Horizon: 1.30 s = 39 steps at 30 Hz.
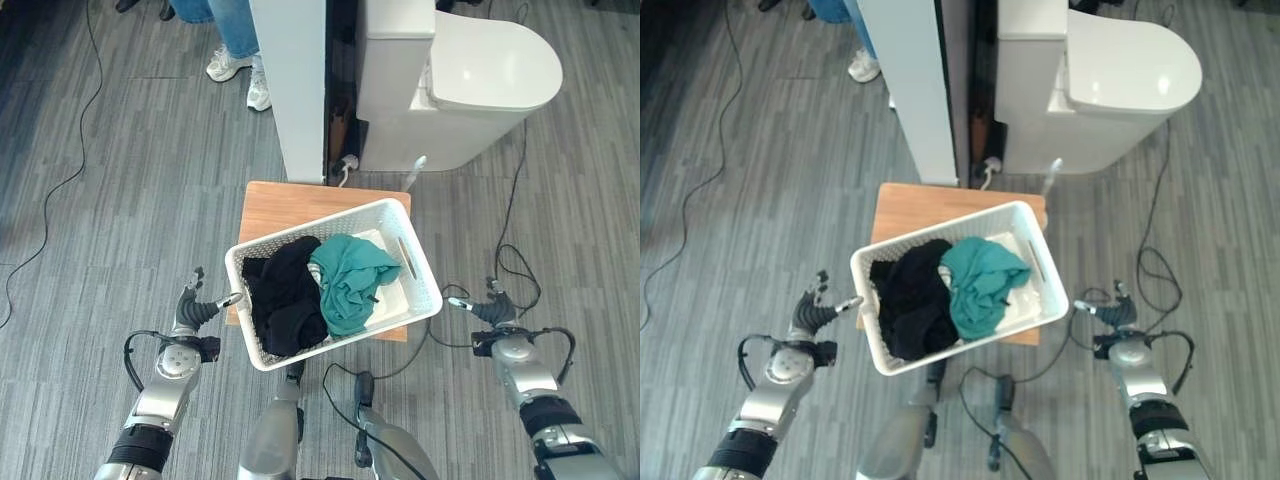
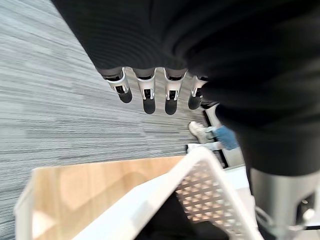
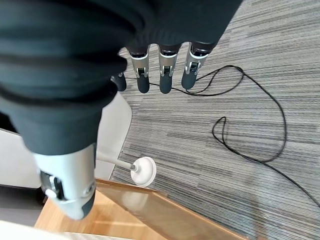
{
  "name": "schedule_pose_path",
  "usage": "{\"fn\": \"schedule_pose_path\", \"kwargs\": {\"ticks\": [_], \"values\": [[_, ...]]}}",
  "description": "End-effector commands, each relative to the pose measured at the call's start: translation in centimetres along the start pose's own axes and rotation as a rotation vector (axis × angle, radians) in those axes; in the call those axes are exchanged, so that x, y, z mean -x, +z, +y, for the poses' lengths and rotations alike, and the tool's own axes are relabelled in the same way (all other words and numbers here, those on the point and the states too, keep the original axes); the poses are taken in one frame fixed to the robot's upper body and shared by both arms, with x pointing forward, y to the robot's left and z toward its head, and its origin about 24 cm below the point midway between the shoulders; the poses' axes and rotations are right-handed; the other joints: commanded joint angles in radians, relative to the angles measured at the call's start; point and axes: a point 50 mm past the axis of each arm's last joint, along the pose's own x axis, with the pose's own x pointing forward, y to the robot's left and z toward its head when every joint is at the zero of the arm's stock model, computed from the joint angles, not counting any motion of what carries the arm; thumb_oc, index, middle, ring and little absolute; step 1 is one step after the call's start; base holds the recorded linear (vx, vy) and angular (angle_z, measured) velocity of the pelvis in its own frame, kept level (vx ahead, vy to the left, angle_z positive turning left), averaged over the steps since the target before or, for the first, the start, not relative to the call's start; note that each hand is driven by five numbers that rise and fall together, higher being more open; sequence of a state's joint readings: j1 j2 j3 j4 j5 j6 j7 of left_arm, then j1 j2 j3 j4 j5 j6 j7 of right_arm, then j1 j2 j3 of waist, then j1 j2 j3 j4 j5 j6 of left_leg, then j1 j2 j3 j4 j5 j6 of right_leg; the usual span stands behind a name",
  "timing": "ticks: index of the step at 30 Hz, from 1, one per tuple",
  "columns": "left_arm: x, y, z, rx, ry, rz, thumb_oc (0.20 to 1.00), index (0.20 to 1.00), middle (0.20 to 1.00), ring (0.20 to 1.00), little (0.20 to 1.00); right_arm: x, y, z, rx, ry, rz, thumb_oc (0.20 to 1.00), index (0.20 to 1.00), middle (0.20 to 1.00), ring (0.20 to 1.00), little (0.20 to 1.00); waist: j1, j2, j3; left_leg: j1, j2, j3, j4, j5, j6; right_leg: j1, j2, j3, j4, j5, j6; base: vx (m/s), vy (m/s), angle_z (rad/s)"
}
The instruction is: Grab the laundry basket,head to the washer,open it,put in the laundry and shut it.
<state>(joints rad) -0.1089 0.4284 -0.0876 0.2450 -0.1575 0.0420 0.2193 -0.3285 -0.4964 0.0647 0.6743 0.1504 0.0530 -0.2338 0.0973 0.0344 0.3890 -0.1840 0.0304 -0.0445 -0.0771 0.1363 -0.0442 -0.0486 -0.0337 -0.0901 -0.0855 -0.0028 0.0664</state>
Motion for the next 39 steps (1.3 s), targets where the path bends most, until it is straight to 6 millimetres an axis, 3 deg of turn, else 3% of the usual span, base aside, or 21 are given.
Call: {"fn": "schedule_pose_path", "kwargs": {"ticks": [1, 5, 16, 25, 30, 39], "values": [[0.7, 0.0, 0.3, 0.042, -0.034, -0.036, 1.000, 1.000, 1.000, 1.000, 1.000, -0.6, 2.2, -1.8, 0.089, -0.012, -0.091, 1.000, 1.000, 1.000, 1.000, 1.000, 0.013, 0.002, -0.049, -0.009, 0.022, 0.030, 0.001, -0.027, 0.002, -0.118, -0.056, -0.013, 0.093, 0.064, 0.010, 0.00, 0.000, 0.00], [1.3, -0.7, -0.6, 0.054, -0.127, 0.001, 1.000, 1.000, 1.000, 1.000, 1.000, -1.1, 3.0, -2.1, 0.108, -0.009, -0.099, 1.000, 1.000, 1.000, 1.000, 1.000, 0.020, 0.010, -0.047, -0.011, 0.022, 0.030, 0.009, -0.029, 0.003, -0.113, -0.056, -0.017, 0.092, 0.062, 0.010, 0.00, 0.000, 0.00], [1.5, -2.7, -2.0, 0.037, -0.184, 0.095, 1.000, 1.000, 1.000, 1.000, 1.000, -1.1, 5.1, -2.0, 0.113, -0.011, -0.180, 1.000, 1.000, 1.000, 1.000, 1.000, 0.015, 0.003, -0.045, -0.019, 0.024, 0.024, 0.008, -0.029, 0.005, -0.117, -0.053, -0.021, 0.087, 0.062, 0.009, 0.00, 0.000, 0.00], [0.8, -1.7, -4.6, 0.031, -0.286, 0.073, 1.000, 1.000, 1.000, 1.000, 1.000, -1.4, 6.1, -1.5, 0.135, -0.001, -0.205, 1.000, 1.000, 1.000, 1.000, 1.000, 0.008, -0.008, -0.043, -0.024, 0.025, 0.024, 0.003, -0.029, 0.006, -0.120, -0.052, -0.022, 0.078, 0.065, 0.010, 0.00, 0.000, 0.00], [0.0, 0.6, -6.5, -0.006, -0.361, -0.002, 1.000, 1.000, 1.000, 1.000, 1.000, -1.8, 6.4, -0.9, 0.135, 0.003, -0.196, 1.000, 1.000, 1.000, 1.000, 1.000, 0.003, -0.005, -0.044, -0.021, 0.021, 0.025, -0.002, -0.032, 0.007, -0.118, -0.054, -0.021, 0.073, 0.067, 0.012, 0.00, 0.001, 0.02], [0.1, 0.3, -7.9, -0.085, -0.419, 0.005, 1.000, 1.000, 1.000, 1.000, 1.000, -1.7, 6.7, -0.1, 0.120, 0.012, -0.203, 1.000, 1.000, 1.000, 1.000, 1.000, 0.001, -0.004, -0.039, -0.022, 0.017, 0.024, -0.005, -0.035, 0.012, -0.125, -0.056, -0.016, 0.079, 0.067, 0.014, 0.00, 0.000, 0.00]]}}
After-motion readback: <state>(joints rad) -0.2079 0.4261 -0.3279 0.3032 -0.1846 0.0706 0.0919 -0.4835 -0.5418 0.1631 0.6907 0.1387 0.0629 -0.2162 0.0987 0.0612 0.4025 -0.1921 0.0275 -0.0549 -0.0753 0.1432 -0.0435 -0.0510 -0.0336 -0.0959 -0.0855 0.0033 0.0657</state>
